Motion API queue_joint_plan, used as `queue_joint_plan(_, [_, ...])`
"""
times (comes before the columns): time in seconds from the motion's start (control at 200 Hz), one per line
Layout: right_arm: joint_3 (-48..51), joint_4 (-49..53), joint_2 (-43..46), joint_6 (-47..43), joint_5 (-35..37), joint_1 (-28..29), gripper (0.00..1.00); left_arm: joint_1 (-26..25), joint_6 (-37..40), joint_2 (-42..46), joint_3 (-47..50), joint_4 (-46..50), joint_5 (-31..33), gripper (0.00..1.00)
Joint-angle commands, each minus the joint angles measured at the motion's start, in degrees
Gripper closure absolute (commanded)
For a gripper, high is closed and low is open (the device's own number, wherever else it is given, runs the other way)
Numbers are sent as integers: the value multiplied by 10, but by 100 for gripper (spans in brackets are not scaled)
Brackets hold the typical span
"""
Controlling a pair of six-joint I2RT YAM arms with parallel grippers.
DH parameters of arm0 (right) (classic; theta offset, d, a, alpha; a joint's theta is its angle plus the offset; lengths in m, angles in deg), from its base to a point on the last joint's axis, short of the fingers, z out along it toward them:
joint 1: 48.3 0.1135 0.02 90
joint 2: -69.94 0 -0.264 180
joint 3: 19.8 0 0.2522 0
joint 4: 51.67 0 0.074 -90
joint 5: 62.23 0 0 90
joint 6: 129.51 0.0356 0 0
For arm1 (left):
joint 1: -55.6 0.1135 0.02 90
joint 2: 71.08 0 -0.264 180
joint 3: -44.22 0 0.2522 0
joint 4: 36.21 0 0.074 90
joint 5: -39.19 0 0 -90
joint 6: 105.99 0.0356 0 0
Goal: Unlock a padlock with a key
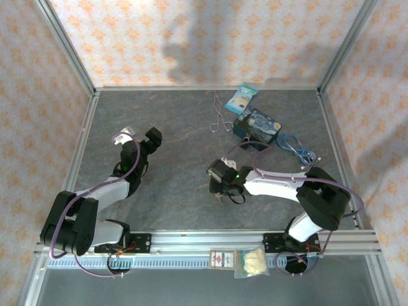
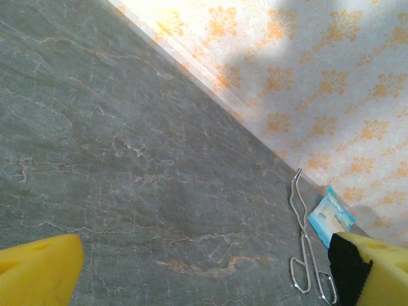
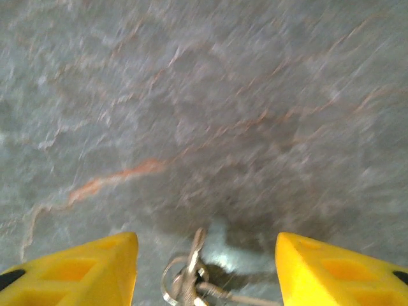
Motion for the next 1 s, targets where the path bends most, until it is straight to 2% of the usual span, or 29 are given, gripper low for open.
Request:
queue_joint_plan(0.0, [6,24,8,56,20,26,42,2,-8,9,7,-14,2,1])
queue_joint_plan(0.285, [32,38,57,101,53,35,40,2,-14,27,16,-13,6,1])
queue_joint_plan(0.425, [44,17,44,107,26,36,41,1,-15,34,18,-11,7,1])
queue_joint_plan(0.731, [46,-44,14,83,23,41,42,2,-22,53,27,-9,12,1])
queue_joint_plan(0.996, [-4,58,7,17,136,47,42,1,-16,82,33,2,30,1])
